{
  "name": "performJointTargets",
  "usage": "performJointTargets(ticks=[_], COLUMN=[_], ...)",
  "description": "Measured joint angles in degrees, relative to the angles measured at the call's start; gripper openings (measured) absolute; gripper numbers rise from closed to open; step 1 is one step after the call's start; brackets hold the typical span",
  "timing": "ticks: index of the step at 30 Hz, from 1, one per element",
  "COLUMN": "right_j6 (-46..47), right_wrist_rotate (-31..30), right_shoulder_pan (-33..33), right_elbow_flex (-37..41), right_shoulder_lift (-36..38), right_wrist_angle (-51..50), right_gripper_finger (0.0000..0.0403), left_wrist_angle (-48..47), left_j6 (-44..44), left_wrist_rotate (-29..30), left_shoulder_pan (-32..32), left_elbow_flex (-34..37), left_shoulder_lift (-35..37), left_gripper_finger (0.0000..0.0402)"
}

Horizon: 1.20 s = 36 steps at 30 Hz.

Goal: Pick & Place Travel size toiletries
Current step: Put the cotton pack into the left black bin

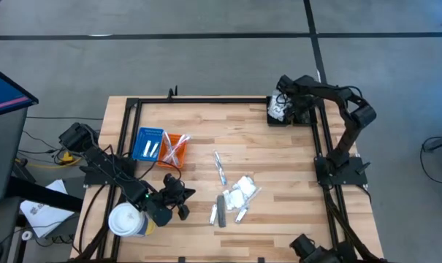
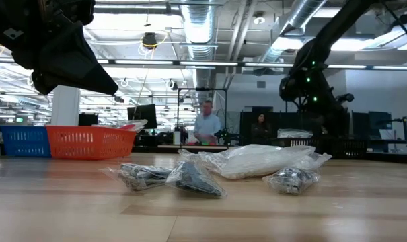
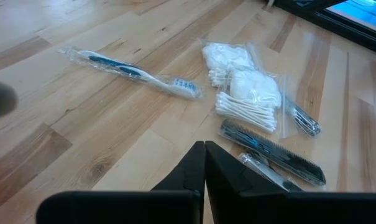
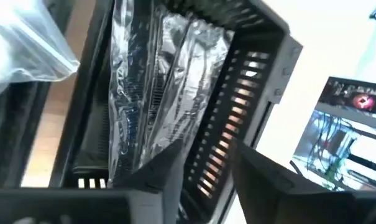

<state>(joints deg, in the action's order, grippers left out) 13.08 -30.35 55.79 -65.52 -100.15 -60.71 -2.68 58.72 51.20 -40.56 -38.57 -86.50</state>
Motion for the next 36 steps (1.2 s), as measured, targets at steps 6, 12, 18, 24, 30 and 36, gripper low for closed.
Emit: performJointTargets(ticks=[6, 12, 18, 24, 30, 36], right_j6=[-2.56, -4.26, -5.45, -6.0, -5.55, -5.89], right_wrist_rotate=[0.25, 1.23, 6.9, 8.5, 8.5, 8.52], right_shoulder_pan=[-3.0, -9.29, -18.55, -28.59, -36.47, -42.42], right_elbow_flex=[0.0, 0.0, 0.0, 0.0, 0.02, 0.02], right_shoulder_lift=[5.19, 10.73, 14.88, 16.12, 16.16, 16.16], right_wrist_angle=[-0.1, -0.52, -0.34, -0.07, 1.65, 6.41], right_gripper_finger=[0.0179, 0.0207, 0.0211, 0.0202, 0.0191, 0.0178], left_wrist_angle=[0.04, 0.2, 0.24, 0.33, 0.53, 0.68], left_j6=[0.0, 0.0, 0.0, 0.0, 0.0, 0.0], left_wrist_rotate=[0.0, 0.0, -0.01, -0.02, -0.02, -0.02], left_shoulder_pan=[0.0, 0.0, 0.0, 0.0, 0.0, 0.0], left_elbow_flex=[0.0, 0.0, 0.0, 0.0, 0.0, 0.0], left_shoulder_lift=[0.0, -0.01, -0.02, -0.02, -0.02, -0.02], left_gripper_finger=[0.0002, 0.0002, 0.0002, 0.0002, 0.0002, 0.0002])
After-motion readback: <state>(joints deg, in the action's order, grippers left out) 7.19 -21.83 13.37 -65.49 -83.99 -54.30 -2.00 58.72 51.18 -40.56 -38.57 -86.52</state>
